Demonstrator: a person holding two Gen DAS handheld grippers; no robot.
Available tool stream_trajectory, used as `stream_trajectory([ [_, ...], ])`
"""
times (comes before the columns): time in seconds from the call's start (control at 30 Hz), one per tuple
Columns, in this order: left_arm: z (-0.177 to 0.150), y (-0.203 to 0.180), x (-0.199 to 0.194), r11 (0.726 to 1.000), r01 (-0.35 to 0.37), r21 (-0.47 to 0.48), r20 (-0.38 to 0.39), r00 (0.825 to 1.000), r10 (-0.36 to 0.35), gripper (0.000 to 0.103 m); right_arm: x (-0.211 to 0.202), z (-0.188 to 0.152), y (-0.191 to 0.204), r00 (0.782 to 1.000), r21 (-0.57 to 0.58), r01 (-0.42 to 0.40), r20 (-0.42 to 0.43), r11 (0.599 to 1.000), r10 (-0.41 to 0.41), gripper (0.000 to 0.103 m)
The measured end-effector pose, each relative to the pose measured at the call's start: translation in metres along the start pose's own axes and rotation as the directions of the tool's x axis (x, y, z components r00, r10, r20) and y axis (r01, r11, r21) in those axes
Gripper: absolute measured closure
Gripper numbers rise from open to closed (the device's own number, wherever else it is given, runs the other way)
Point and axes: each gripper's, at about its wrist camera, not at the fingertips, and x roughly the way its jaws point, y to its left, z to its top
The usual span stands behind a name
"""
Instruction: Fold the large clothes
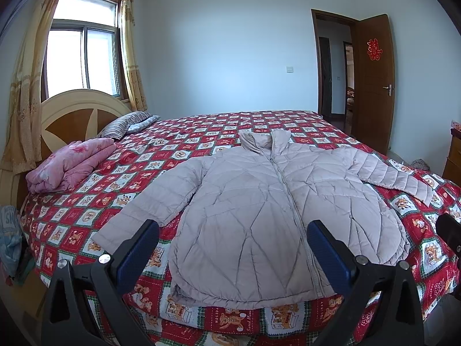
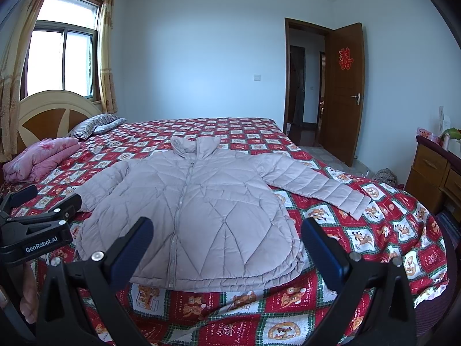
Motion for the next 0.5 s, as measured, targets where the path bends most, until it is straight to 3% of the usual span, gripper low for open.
stream_trajectory([
  [0.5, 0.0022, 0.0027, -0.0001, 1.000, 0.000, -0.004, 0.004, 1.000, 0.000, 0.001, -0.0009, -0.0002, 0.0023, 1.000, 0.000, -0.002, -0.002, 1.000, 0.002, 0.000],
])
